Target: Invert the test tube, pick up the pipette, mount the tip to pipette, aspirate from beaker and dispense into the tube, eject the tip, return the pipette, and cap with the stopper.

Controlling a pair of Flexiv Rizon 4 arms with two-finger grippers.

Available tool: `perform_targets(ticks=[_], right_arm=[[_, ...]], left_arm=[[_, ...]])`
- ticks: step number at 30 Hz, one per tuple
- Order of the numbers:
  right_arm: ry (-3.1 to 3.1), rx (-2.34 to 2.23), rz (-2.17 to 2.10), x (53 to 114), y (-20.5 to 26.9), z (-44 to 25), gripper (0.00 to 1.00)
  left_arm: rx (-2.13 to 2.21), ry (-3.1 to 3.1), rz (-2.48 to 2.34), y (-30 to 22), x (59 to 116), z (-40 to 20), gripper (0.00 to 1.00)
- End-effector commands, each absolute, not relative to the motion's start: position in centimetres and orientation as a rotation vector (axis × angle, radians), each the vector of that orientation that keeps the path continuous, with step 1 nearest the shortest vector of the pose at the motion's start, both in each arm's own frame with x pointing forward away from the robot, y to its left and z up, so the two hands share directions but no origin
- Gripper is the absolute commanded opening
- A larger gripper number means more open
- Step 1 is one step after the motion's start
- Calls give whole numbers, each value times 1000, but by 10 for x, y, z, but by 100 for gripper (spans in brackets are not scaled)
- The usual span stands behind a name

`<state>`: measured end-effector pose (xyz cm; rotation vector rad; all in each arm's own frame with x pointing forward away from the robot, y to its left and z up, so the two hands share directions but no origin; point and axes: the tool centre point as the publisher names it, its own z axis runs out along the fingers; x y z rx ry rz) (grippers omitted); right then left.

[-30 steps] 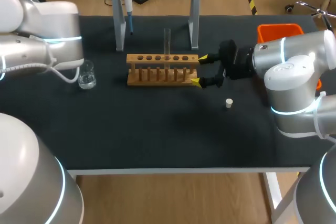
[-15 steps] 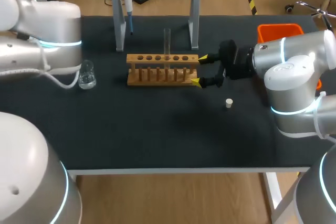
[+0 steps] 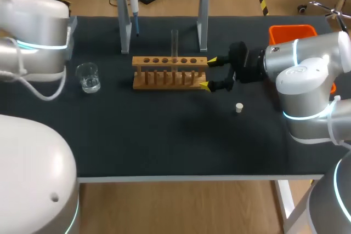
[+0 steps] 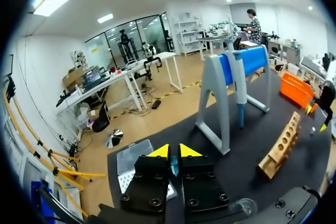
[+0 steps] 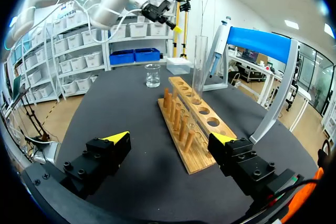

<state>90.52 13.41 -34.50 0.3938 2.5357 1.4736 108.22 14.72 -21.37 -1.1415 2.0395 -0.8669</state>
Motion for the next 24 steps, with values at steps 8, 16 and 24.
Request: perform_targets(ticks=[8, 16, 24], right_arm=[[2536, 392, 1476, 905, 133, -345, 100], [2536, 392, 1476, 905, 133, -345, 100], [2536, 392, 1476, 905, 133, -345, 100]], left_arm=[[-1129, 2144, -923, 151, 1078, -206, 0], [-778, 2351, -905, 98, 1051, -152, 0], [-494, 2467, -994, 27, 1009, -124, 0]])
